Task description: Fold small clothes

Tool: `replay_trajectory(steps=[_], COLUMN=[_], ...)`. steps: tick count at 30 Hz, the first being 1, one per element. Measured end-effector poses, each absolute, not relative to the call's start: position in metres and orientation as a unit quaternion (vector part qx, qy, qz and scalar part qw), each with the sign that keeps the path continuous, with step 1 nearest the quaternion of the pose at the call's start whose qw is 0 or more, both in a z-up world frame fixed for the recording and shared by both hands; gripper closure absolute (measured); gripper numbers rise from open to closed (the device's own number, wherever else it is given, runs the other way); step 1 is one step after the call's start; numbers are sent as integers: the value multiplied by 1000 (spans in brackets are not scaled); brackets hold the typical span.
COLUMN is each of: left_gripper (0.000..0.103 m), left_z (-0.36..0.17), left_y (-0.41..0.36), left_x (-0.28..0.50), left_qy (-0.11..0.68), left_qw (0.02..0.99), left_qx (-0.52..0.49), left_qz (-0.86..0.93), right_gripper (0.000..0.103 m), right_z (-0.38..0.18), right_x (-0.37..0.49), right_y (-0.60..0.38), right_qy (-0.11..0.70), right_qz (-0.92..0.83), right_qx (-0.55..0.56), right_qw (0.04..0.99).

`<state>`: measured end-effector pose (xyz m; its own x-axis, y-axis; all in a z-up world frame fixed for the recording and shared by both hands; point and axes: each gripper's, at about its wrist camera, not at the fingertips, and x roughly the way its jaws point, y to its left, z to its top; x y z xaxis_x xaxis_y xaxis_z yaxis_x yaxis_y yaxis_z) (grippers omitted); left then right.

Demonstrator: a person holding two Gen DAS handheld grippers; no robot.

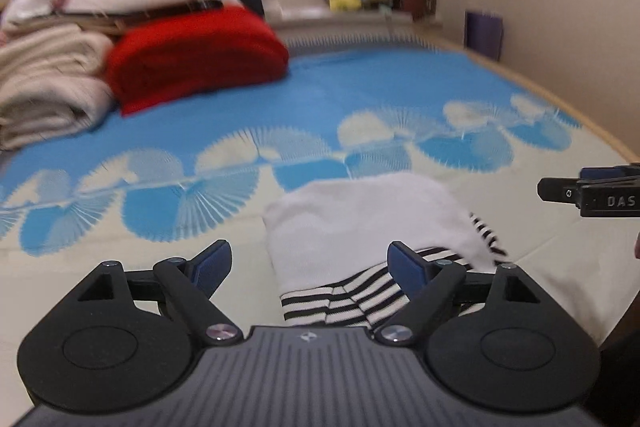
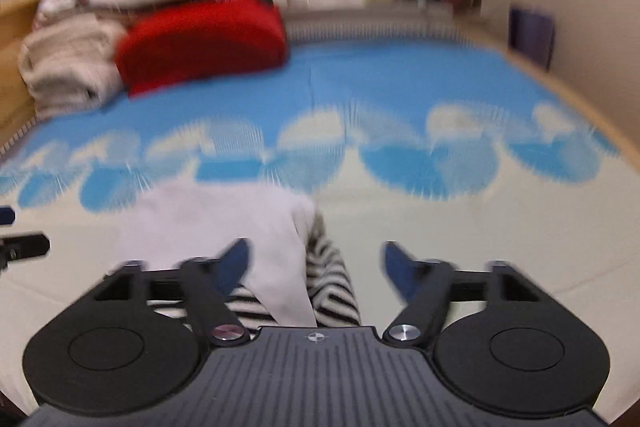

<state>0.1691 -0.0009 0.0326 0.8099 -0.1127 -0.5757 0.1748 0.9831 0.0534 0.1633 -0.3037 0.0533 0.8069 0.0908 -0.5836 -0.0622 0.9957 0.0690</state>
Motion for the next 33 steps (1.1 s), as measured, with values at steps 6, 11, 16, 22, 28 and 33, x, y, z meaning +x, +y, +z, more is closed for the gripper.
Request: replay_trajectory(steps=[6, 11, 16, 22, 28, 33], left_gripper=[7, 7, 1, 1, 1, 1], left_z=[36, 21, 22, 18, 8, 6], left_y=[-13, -21, -20, -18, -20, -23], left_x=[94, 64, 53, 56, 68, 69], left_qy=[272, 310, 317, 320, 330, 328], left_qw=[960, 950, 948, 947, 943, 944], left_qx=[-6, -18, -33, -36, -44, -40], left_qz=[-67, -40, -20, -8, -13, -16], right_gripper=[5, 2, 2, 2, 2, 2], right_z=[68, 72, 68, 64, 58, 56], right_x=[89, 48, 27, 26, 34, 37], right_y=[-294, -287, -283, -270, -258, -252], right_qy=[253, 247, 269, 273, 286, 290], right_qz=[41, 41, 48, 69, 80, 87], right_qx=[30, 21, 25, -4, -14, -17], right_qw=[966, 968, 962, 959, 955, 953])
